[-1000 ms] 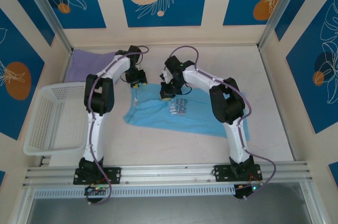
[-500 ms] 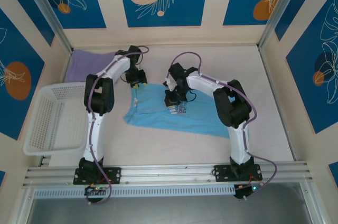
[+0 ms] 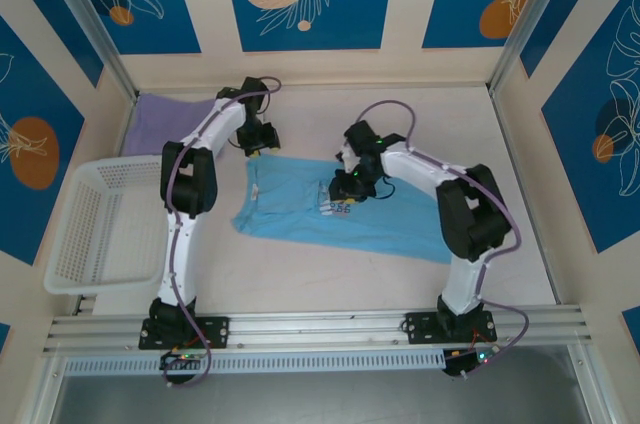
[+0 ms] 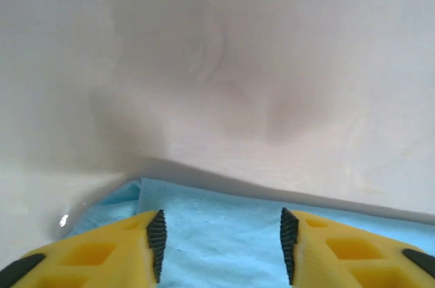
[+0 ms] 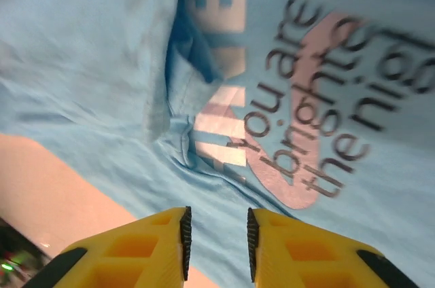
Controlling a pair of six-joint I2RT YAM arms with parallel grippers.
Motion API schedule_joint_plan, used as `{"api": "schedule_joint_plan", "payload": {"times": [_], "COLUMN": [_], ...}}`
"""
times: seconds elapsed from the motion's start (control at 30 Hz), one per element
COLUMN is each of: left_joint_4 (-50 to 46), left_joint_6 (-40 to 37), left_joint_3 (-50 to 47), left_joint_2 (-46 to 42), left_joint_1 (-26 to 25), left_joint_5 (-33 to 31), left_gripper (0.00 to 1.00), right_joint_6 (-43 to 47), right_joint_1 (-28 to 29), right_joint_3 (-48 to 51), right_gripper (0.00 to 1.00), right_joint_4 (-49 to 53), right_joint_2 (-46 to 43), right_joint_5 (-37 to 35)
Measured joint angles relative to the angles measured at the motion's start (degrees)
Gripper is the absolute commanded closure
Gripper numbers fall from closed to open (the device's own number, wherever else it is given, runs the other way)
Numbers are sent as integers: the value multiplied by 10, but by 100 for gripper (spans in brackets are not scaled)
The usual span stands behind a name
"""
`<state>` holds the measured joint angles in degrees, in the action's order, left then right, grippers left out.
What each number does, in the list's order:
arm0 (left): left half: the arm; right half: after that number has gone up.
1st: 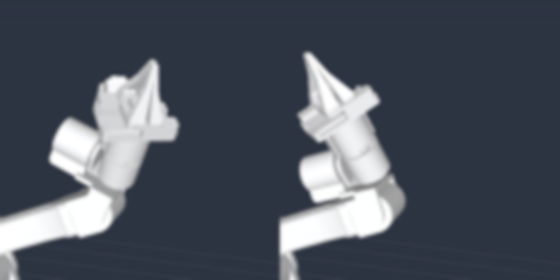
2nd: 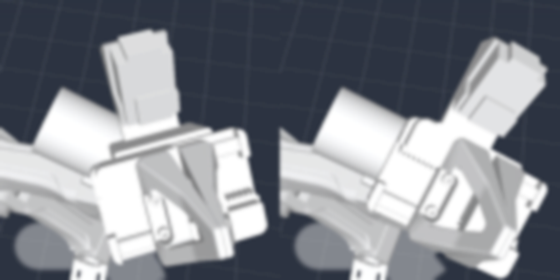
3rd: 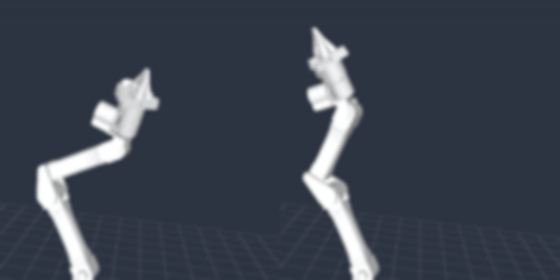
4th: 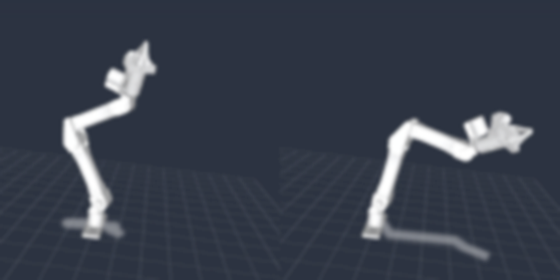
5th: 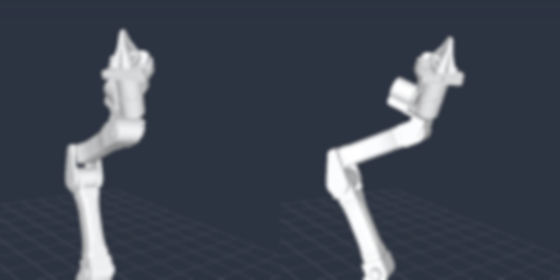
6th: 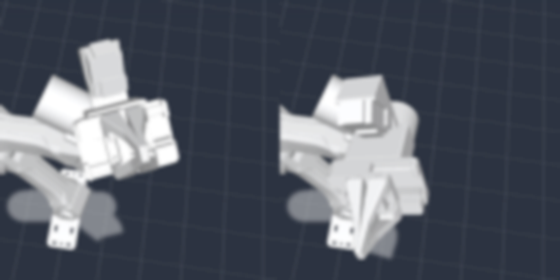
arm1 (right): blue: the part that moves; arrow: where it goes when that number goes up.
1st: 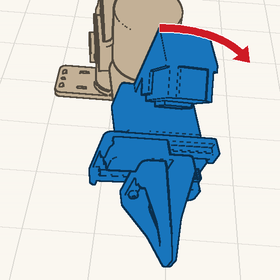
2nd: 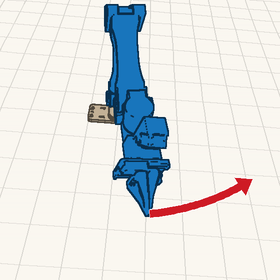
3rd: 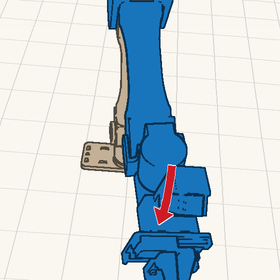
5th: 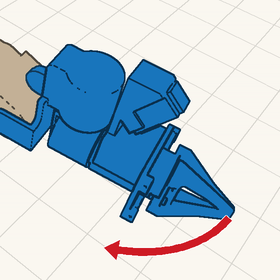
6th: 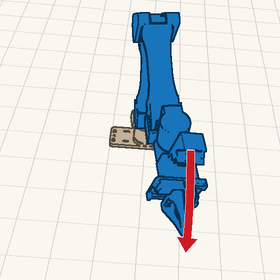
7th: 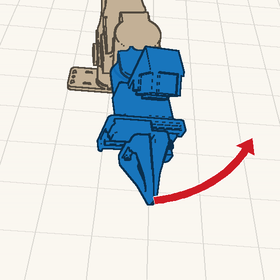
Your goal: Fold and stack the t-shirts
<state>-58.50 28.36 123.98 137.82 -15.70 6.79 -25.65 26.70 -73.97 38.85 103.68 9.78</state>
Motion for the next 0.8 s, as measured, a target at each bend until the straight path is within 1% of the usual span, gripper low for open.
{"api": "schedule_joint_plan", "payload": {"times": [0.07, 0.13, 0.2, 0.3, 0.37, 0.47, 0.63, 0.7, 0.8], "left_joint_4": [2, 2, 3, 17, 28, 39, 52, 54, 54], "left_joint_6": [1, 2, 3, 3, 3, 2, 2, 2, 2], "left_joint_3": [8, 8, 6, -30, -67, -103, -149, -149, -133], "left_joint_2": [-4, -11, -21, -58, -90, -110, -100, -85, -52], "left_joint_1": [0, 0, -2, -9, -14, -23, -27, -27, -27], "left_joint_5": [0, 0, 3, 9, 16, 26, 28, 26, 14], "left_gripper": [46, 47, 50, 54, 55, 55, 55, 55, 55], "right_joint_6": [-30, -59, -82, -109, -129, -153, -181, -186, -189], "right_joint_1": [-30, -54, -59, -35, -10, 18, 36, 34, 26], "right_joint_3": [9, 11, 6, -37, -85, -139, -193, -196, -179], "right_gripper": [77, 77, 78, 82, 84, 87, 92, 92, 92], "right_joint_4": [-16, -30, -39, -26, -25, -26, -17, -9, -2], "right_joint_2": [-26, -38, -39, -10, 28, 87, 186, 213, 227], "right_joint_5": [16, 32, 47, 61, 73, 87, 103, 103, 102]}}
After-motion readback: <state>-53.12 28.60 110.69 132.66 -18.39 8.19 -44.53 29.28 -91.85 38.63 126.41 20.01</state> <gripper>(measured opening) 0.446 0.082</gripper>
